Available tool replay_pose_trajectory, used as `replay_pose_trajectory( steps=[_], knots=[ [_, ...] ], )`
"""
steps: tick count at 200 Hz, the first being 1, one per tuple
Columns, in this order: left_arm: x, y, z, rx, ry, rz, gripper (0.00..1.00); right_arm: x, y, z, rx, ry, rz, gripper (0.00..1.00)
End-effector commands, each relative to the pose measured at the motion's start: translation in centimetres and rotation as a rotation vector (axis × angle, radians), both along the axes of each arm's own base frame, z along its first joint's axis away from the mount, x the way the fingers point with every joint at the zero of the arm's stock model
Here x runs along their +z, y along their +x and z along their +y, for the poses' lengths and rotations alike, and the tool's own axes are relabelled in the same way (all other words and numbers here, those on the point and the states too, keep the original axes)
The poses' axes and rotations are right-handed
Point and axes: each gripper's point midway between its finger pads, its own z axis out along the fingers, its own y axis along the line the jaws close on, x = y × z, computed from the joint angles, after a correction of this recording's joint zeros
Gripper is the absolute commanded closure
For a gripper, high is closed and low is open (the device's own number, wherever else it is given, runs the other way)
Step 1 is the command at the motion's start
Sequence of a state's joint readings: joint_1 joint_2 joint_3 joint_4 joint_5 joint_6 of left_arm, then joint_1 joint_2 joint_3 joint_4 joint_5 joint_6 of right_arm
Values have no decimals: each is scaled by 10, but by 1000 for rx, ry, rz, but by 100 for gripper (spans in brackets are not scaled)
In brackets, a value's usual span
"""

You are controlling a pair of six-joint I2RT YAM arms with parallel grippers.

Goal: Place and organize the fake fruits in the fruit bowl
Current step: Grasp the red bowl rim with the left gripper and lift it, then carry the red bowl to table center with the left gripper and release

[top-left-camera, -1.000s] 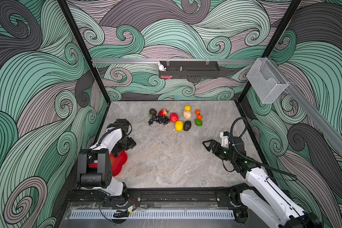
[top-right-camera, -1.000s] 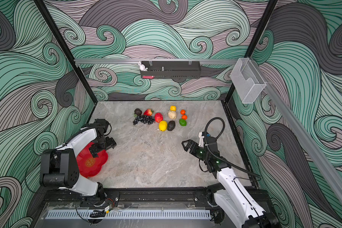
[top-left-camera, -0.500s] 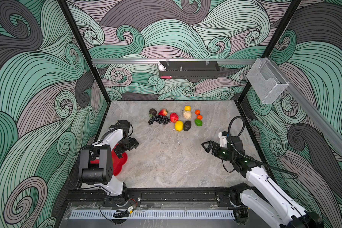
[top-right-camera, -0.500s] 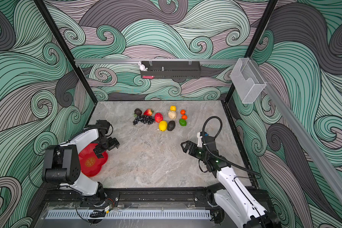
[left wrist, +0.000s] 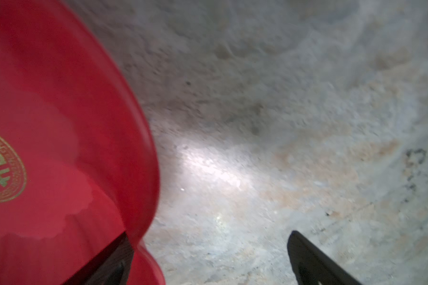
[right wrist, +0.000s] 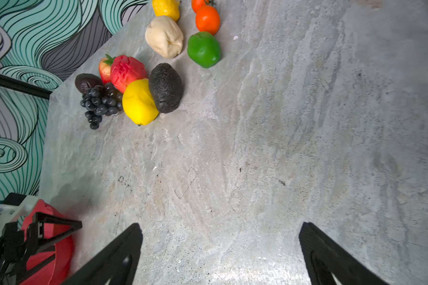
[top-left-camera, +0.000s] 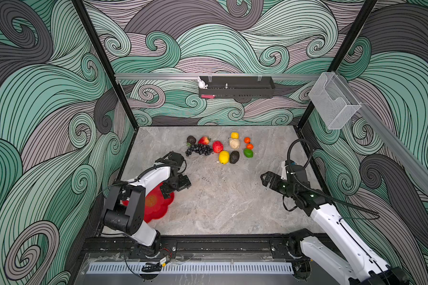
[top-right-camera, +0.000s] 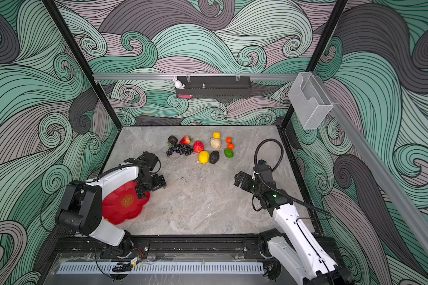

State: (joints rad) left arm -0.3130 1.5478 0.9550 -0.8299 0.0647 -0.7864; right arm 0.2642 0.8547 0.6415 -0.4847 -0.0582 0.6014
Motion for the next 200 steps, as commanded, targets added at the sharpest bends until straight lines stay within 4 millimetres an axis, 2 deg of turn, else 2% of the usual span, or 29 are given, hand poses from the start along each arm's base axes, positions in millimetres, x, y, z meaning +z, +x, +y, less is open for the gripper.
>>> replay_pose_trajectory(
  steps=[1,22,39,92,105,115,129,138,166,187,200],
  knots=[
    [20,9,-33,-12,-62,-75,1,7,2,-15,-40,-60,-8,0],
    [27,13,-68,-70,-96,-112,1,10,3,-15,-14,-74,-20,0],
    [29,15,-98,-109,-111,-126,2,10,1,-26,-55,-100,-8,0],
    [39,16,-203,-302,-190,-144,1,3,-10,-40,-132,-121,25,0],
    [47,15,-219,-345,-194,-153,1,3,-11,-38,-124,-111,26,0],
    [57,15,-224,-374,-189,-176,1,2,-12,-36,-116,-103,28,0],
    [75,18,-214,-387,-148,-219,1,3,-12,-34,-104,-92,29,0],
    [87,20,-193,-377,-81,-245,1,3,-12,-32,-94,-85,27,0],
    [121,26,-101,-268,98,-321,1,9,-10,-18,-35,-35,3,0],
    [126,25,-25,-114,173,-370,1,6,-9,-12,-20,-1,2,0],
    [126,24,11,-14,190,-412,1,4,-9,-9,-17,15,3,0]
  ],
)
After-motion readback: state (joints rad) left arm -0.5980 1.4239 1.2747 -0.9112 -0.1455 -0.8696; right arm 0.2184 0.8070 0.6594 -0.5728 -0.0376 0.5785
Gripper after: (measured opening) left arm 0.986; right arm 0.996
